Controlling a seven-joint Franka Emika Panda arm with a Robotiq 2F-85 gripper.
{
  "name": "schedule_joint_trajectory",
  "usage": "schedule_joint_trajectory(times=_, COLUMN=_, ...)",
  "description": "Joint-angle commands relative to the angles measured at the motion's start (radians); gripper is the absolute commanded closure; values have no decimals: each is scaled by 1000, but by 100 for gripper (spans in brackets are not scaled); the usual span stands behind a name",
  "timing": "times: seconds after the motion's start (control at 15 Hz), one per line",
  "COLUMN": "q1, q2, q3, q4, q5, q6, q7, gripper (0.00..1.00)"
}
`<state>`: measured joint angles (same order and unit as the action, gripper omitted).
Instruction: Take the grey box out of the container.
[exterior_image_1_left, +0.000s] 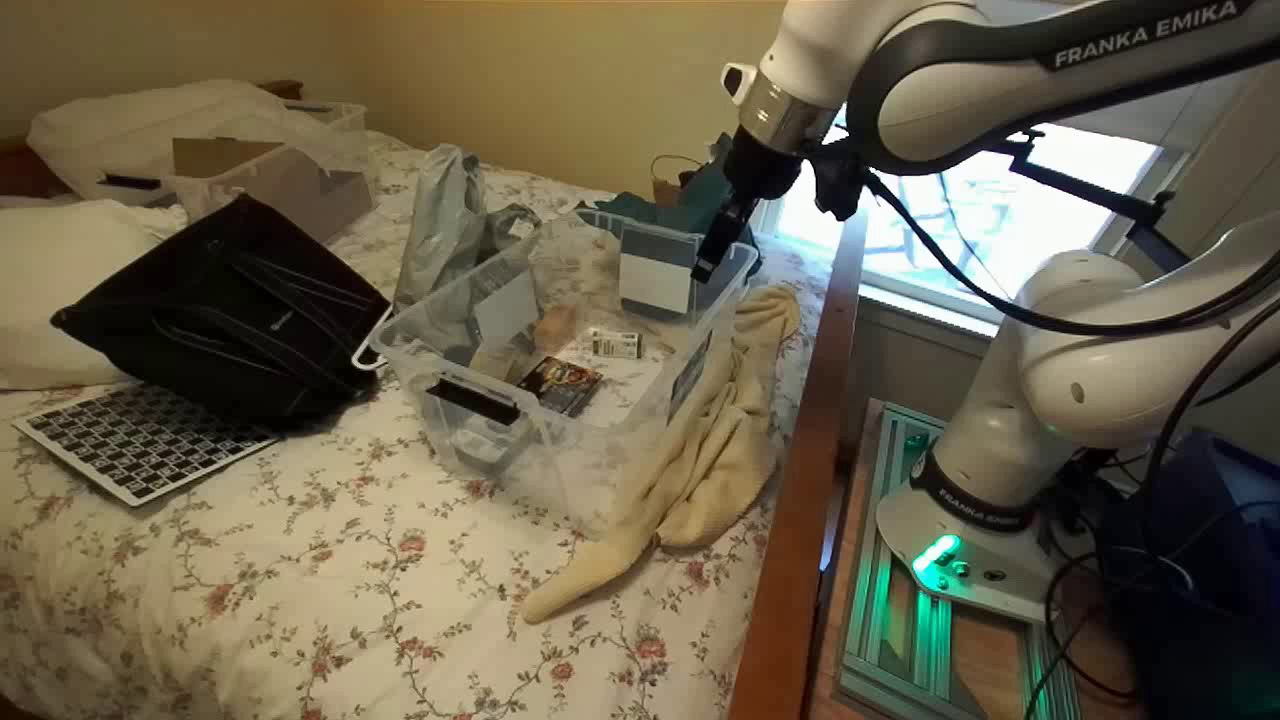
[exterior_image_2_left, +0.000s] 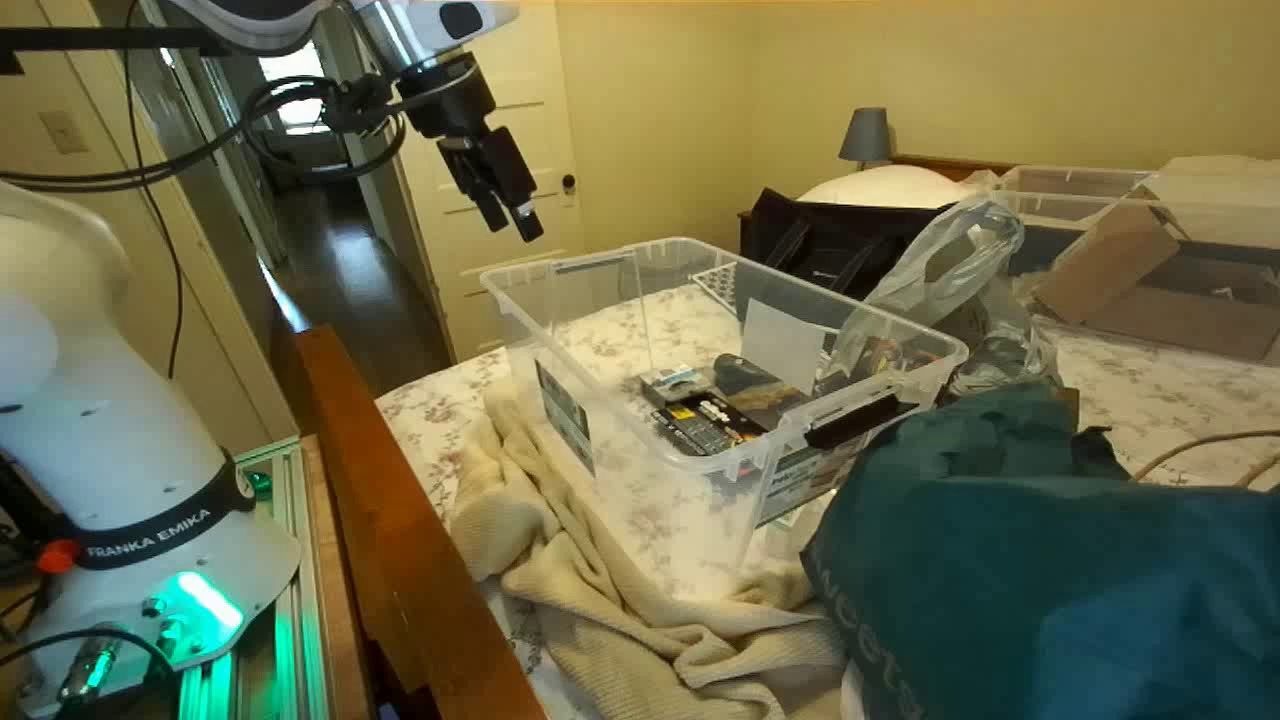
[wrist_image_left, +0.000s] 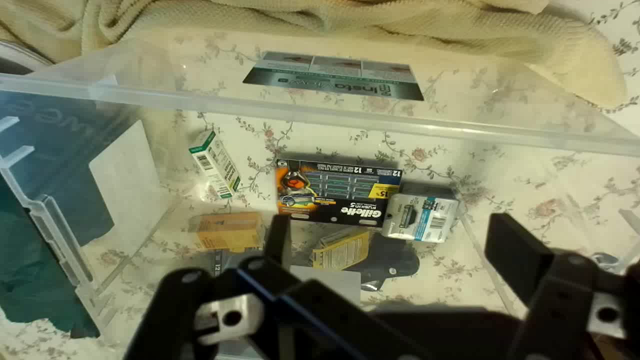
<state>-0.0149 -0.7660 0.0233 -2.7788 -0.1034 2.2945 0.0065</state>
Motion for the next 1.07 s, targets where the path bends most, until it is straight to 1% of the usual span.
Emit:
schedule_joint_trajectory(times=0.0, q1=-1, q2=2, q3=1, q4=0, q5=1, q6=-2, q7=-1, gripper=0)
schedule_joint_trajectory(times=0.33, q1=-1, q2=6, q3=1, q4=-2, q5=1, q6=-2, q7=0, gripper=0)
schedule_joint_trajectory(times=0.47, q1=-3, q2=58, q3=-6, q4=29, q5=-2, q6=2, q7=-13, gripper=0)
schedule_joint_trajectory(times=0.87, q1=14, q2=340, q3=-45, q4=190, q5=4, q6=57, q7=-102, gripper=0)
schedule_joint_trajectory(times=1.0, q1=27, q2=439, q3=-63, q4=246, q5=27, q6=78, q7=-142, gripper=0)
